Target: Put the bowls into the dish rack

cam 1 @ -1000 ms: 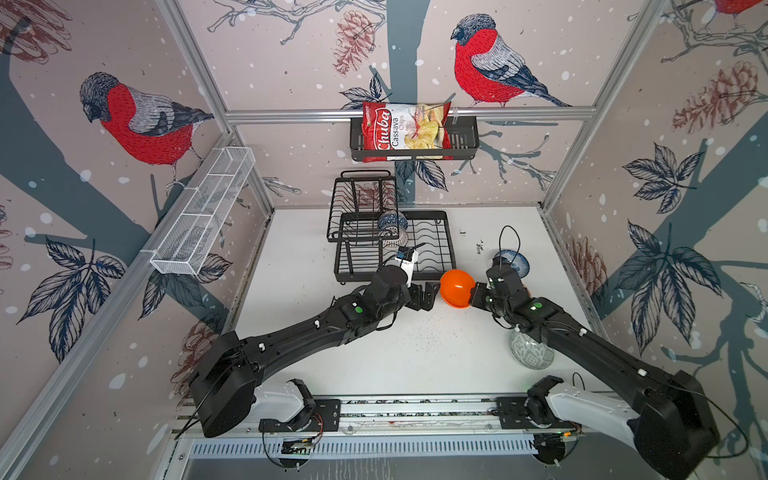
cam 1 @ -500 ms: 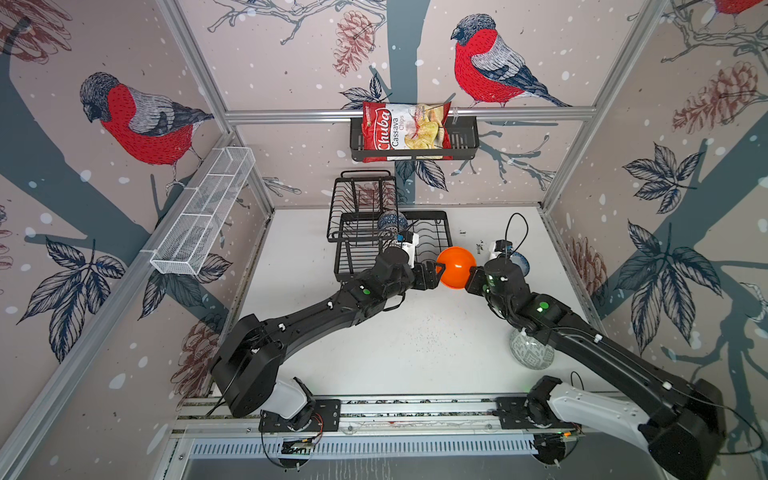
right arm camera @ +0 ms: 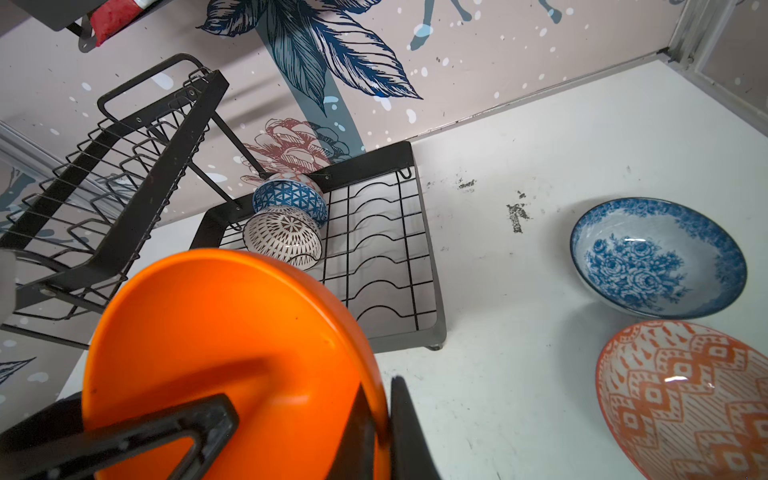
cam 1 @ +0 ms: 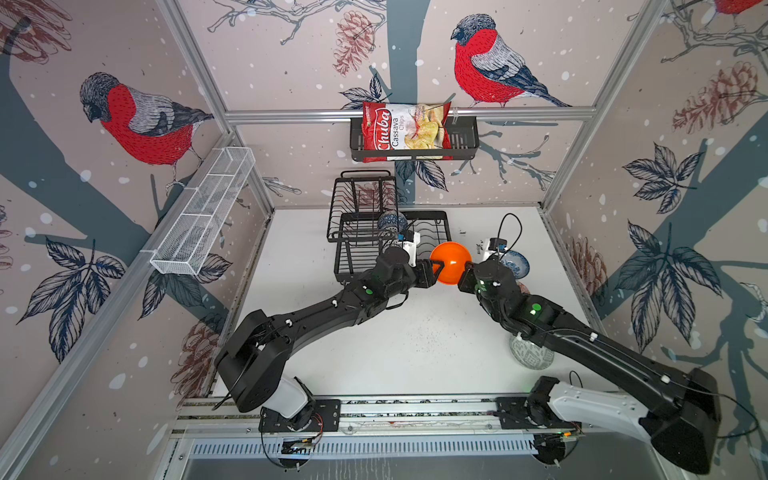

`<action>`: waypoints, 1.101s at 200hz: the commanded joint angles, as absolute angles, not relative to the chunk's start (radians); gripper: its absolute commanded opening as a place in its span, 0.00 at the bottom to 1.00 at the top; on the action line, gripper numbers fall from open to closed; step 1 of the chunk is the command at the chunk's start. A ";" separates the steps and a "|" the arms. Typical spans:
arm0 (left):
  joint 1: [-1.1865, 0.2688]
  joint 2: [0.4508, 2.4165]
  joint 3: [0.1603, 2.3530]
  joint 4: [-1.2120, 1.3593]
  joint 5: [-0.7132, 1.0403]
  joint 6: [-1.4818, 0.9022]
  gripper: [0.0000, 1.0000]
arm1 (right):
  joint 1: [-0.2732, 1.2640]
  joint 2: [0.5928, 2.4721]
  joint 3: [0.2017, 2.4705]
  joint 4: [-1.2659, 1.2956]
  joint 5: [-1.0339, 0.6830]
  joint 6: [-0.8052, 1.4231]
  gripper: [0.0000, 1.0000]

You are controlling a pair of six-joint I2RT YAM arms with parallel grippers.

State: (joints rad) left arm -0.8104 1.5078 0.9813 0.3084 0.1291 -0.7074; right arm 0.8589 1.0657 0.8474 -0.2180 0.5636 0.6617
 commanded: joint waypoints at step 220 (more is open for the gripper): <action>-0.808 1.527 1.053 0.355 0.032 -0.683 0.00 | 0.904 1.013 0.839 -0.123 0.641 0.674 0.48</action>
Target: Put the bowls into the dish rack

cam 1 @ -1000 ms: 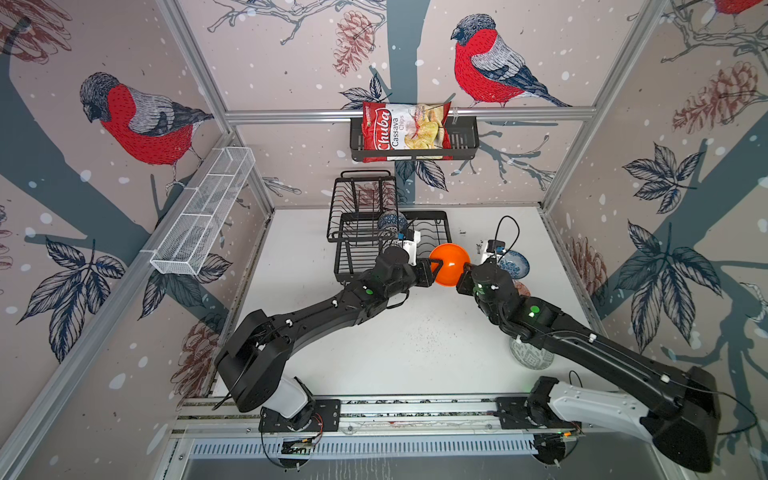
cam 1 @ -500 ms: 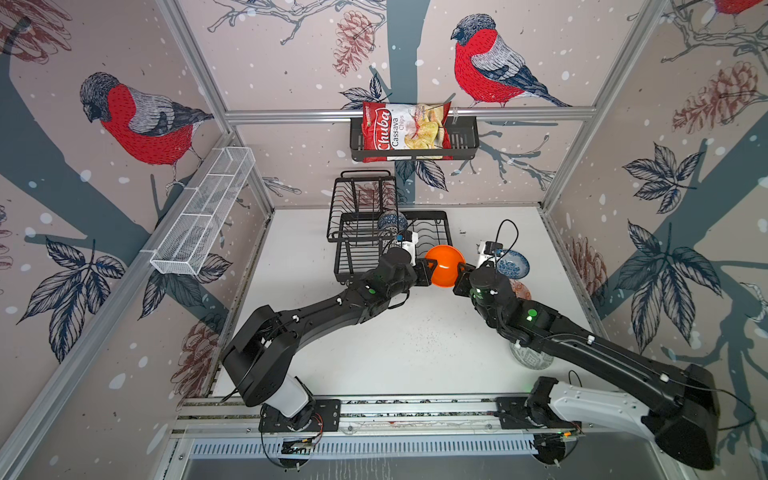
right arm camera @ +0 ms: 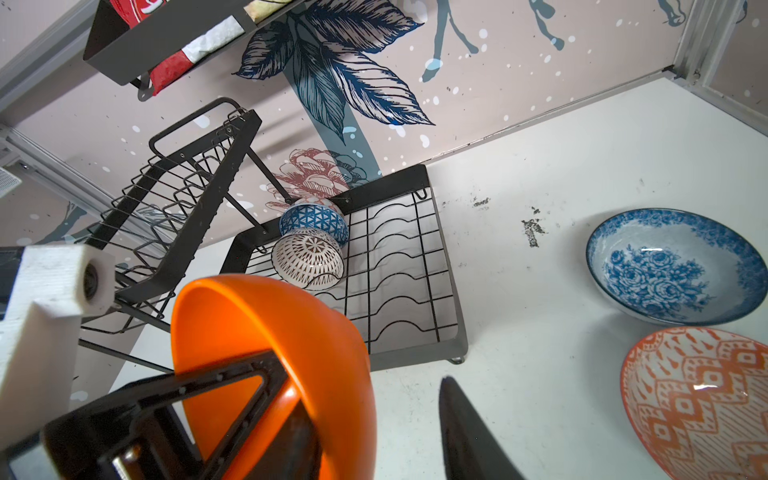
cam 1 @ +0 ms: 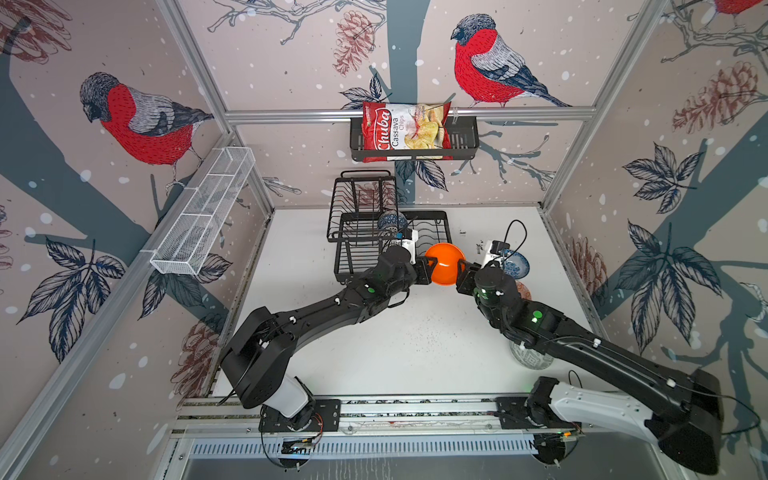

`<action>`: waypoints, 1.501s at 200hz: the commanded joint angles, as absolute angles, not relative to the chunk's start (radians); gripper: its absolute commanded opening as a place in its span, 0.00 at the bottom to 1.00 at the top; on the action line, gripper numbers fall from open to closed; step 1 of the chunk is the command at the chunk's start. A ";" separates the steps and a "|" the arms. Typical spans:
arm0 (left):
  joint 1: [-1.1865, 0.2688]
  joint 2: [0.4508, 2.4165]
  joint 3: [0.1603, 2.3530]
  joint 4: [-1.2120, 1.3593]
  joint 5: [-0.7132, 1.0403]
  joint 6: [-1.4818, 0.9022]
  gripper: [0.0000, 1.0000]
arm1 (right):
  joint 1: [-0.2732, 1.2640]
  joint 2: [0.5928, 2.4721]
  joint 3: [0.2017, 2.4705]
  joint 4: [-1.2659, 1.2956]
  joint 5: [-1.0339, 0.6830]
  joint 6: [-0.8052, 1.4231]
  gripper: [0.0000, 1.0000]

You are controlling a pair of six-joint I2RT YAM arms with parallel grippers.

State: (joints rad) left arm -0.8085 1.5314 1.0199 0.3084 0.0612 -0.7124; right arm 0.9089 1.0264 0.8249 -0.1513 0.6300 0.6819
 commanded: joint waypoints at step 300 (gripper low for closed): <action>-0.825 1.563 0.968 1.106 -0.583 0.035 0.00 | 0.732 1.187 1.182 0.271 0.044 1.198 0.88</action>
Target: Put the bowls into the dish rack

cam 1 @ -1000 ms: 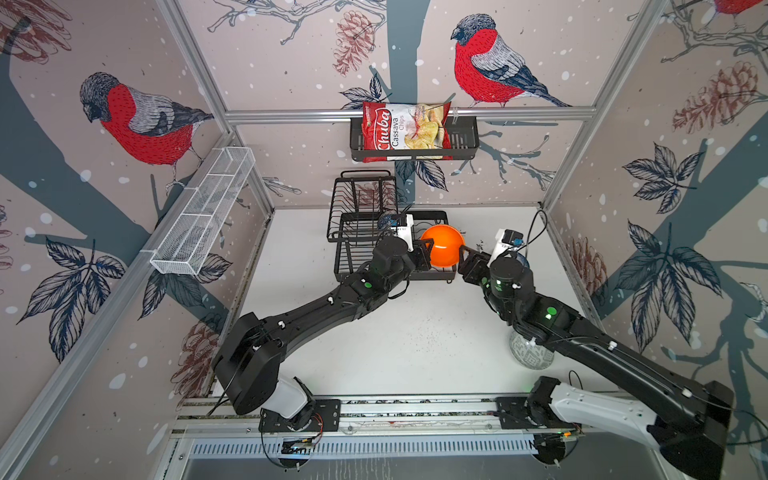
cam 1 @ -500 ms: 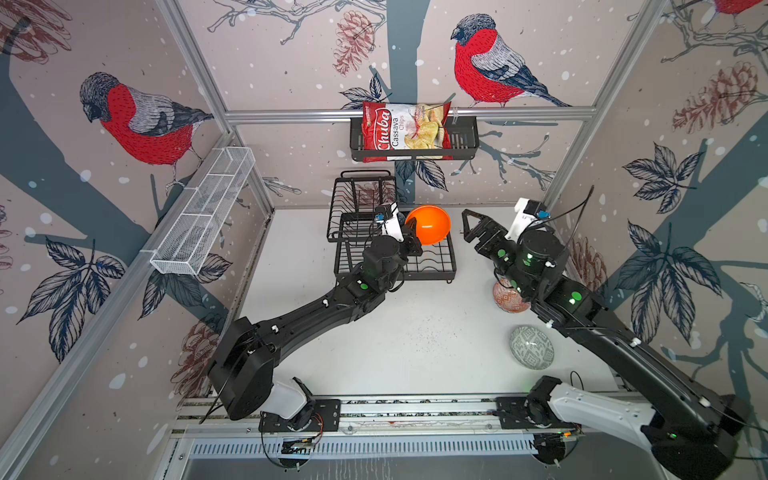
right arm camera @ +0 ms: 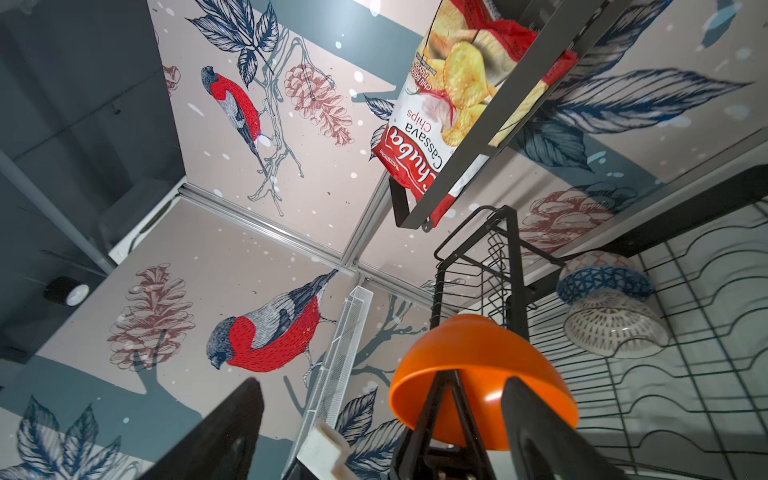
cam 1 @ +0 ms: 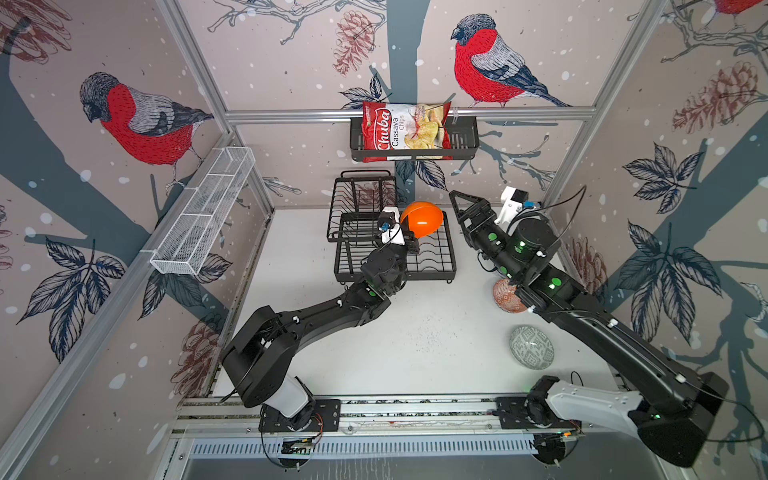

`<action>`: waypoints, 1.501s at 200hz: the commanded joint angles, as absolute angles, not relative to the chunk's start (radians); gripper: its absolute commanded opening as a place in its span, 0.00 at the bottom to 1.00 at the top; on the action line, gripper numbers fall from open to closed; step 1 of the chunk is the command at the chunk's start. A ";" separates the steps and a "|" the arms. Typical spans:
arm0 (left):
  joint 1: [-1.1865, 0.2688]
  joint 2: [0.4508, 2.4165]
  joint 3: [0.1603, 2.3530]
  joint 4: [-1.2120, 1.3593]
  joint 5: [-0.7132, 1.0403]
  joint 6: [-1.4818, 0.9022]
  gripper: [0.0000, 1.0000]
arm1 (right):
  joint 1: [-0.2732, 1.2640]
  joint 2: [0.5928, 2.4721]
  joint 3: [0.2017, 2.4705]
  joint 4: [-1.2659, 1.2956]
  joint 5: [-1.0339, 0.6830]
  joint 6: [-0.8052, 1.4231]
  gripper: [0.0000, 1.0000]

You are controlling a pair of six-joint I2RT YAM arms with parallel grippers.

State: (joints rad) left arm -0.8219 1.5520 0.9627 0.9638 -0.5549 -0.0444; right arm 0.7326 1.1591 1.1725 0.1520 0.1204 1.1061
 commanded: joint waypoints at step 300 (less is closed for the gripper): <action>-0.830 1.628 1.009 1.204 -0.592 0.151 0.00 | 0.702 1.309 1.103 0.495 -0.010 1.463 0.52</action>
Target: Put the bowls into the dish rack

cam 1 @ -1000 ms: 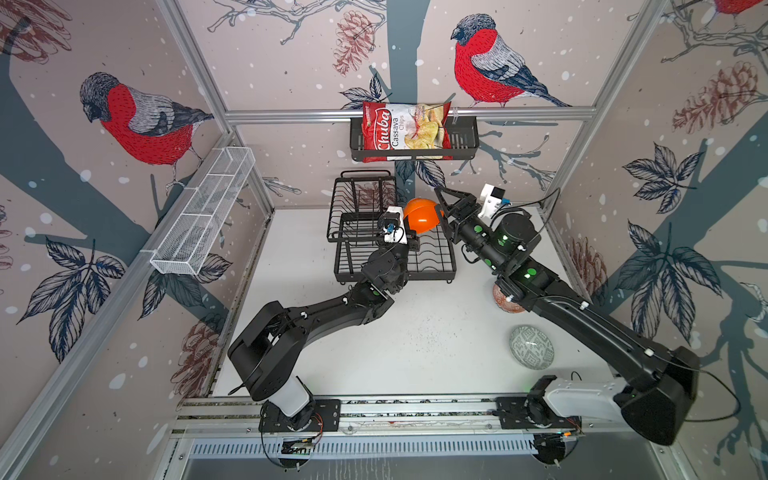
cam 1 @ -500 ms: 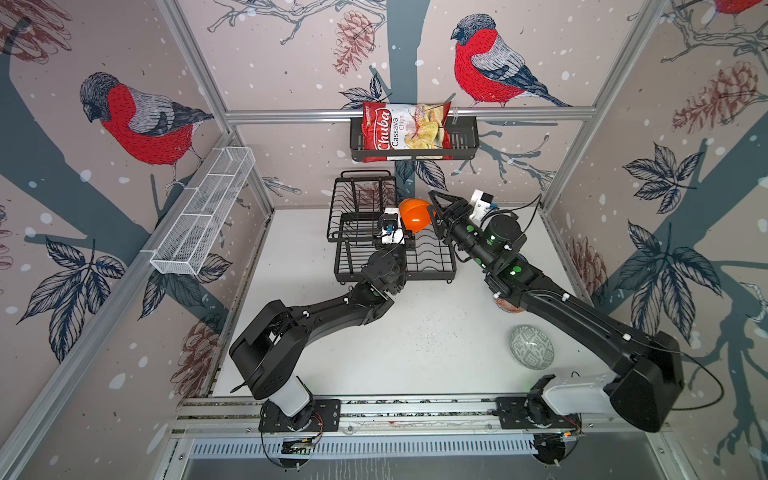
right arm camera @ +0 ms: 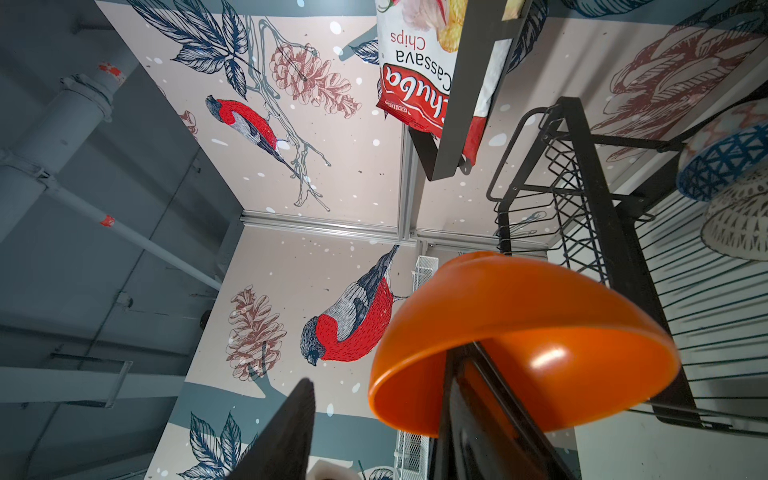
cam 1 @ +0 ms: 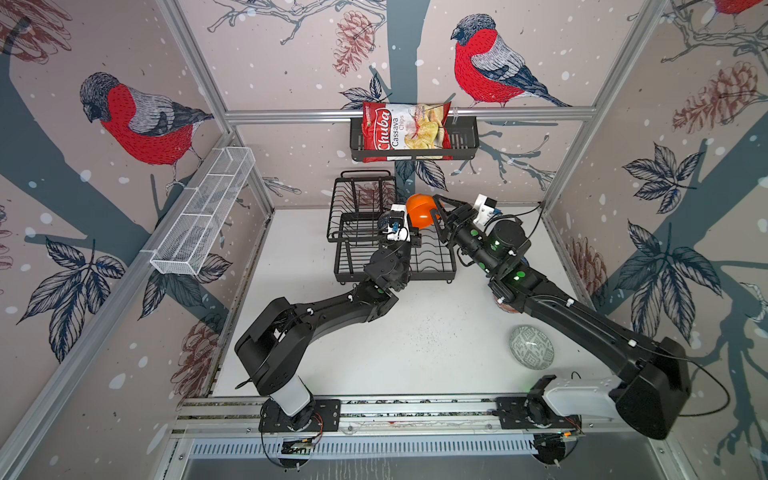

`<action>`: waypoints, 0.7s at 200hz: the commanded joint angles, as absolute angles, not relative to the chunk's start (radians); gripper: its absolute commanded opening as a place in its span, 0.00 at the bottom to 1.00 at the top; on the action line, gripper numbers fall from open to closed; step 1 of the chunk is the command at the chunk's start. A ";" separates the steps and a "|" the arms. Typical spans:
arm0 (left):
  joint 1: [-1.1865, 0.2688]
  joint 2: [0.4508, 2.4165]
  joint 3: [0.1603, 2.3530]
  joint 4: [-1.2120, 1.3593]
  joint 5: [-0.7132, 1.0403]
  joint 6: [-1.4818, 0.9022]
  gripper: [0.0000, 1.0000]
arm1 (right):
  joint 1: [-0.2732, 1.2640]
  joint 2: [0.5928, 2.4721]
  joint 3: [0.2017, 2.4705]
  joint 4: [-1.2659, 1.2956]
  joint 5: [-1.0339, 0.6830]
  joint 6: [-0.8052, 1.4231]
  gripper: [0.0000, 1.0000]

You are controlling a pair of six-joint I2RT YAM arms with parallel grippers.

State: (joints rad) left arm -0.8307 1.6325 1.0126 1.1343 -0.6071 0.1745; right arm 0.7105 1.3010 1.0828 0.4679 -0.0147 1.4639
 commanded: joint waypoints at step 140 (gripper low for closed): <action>-0.830 1.586 0.967 1.126 -0.528 0.161 0.00 | 0.694 1.393 1.140 0.535 -0.030 1.494 0.13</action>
